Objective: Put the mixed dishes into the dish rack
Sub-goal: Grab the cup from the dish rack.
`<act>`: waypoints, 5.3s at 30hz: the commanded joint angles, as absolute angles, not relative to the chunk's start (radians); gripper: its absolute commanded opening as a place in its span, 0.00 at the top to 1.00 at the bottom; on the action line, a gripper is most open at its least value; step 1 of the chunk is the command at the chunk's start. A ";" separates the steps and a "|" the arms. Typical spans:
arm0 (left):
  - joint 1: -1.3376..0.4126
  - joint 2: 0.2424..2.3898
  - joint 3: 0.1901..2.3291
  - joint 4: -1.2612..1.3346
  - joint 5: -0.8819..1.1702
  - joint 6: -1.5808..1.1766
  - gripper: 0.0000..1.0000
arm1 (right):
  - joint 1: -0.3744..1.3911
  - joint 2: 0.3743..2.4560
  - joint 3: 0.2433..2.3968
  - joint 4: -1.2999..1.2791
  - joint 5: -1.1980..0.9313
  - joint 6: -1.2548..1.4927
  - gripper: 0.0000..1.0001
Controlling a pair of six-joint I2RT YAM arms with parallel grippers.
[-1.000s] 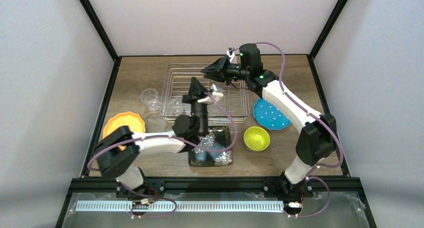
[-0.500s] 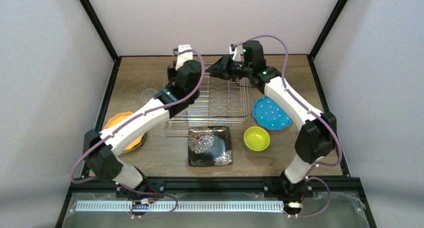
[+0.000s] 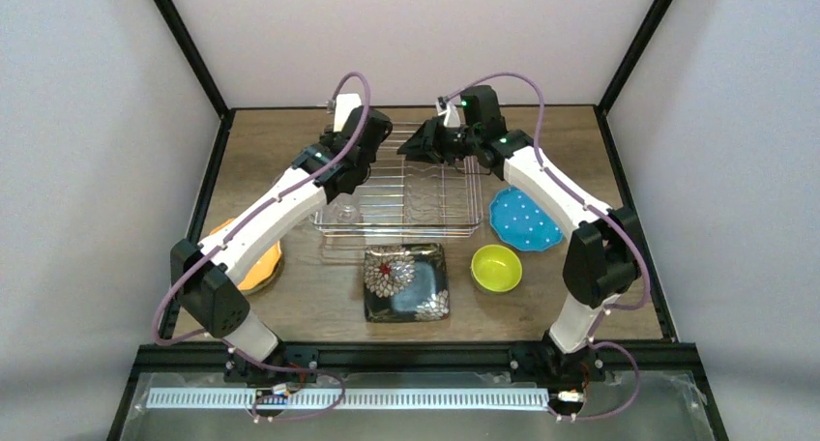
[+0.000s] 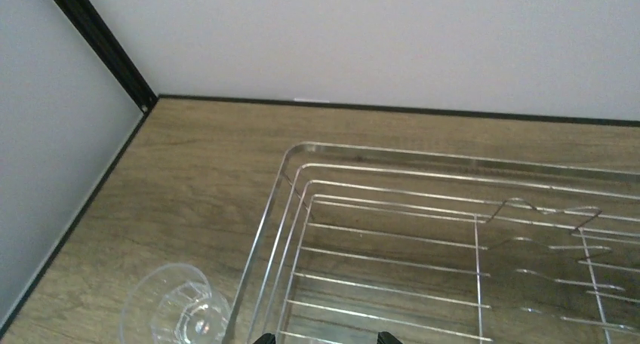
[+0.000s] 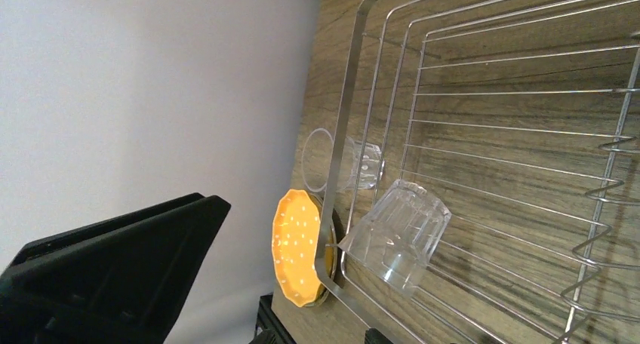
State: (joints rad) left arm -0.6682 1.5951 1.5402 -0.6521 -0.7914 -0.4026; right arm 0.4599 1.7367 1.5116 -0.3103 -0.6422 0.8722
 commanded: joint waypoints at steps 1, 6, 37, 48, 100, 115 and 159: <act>-0.646 1.607 1.553 -0.765 -0.676 -0.487 0.22 | 0.461 1.764 1.531 -0.336 -0.647 0.816 0.31; -0.616 1.560 1.441 -0.734 -0.569 -0.518 0.18 | 0.460 1.769 1.525 -0.356 -0.646 0.787 0.30; -0.543 1.270 1.014 -0.525 -0.345 -0.928 0.00 | 0.445 1.730 1.478 -0.426 -0.545 0.624 0.30; -0.544 1.272 0.961 -0.477 -0.329 -1.042 0.00 | 0.443 1.724 1.466 -0.437 -0.534 0.592 0.30; -0.543 1.541 0.994 -0.377 -0.524 -1.174 0.39 | 0.393 1.779 1.466 -0.429 -0.541 0.565 0.30; -0.543 1.533 0.964 -0.371 -0.558 -1.202 0.97 | 0.392 1.778 1.456 -0.423 -0.538 0.572 0.30; -0.543 1.258 0.897 -0.052 -0.517 -1.193 0.97 | 0.366 1.683 1.354 -0.284 -0.545 0.643 0.30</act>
State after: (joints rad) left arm -0.5476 1.2926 0.9260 -0.1787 -0.5518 -1.1839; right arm 0.3851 1.7306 1.3945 -0.3531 -0.5312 0.6182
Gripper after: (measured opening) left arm 0.075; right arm 0.701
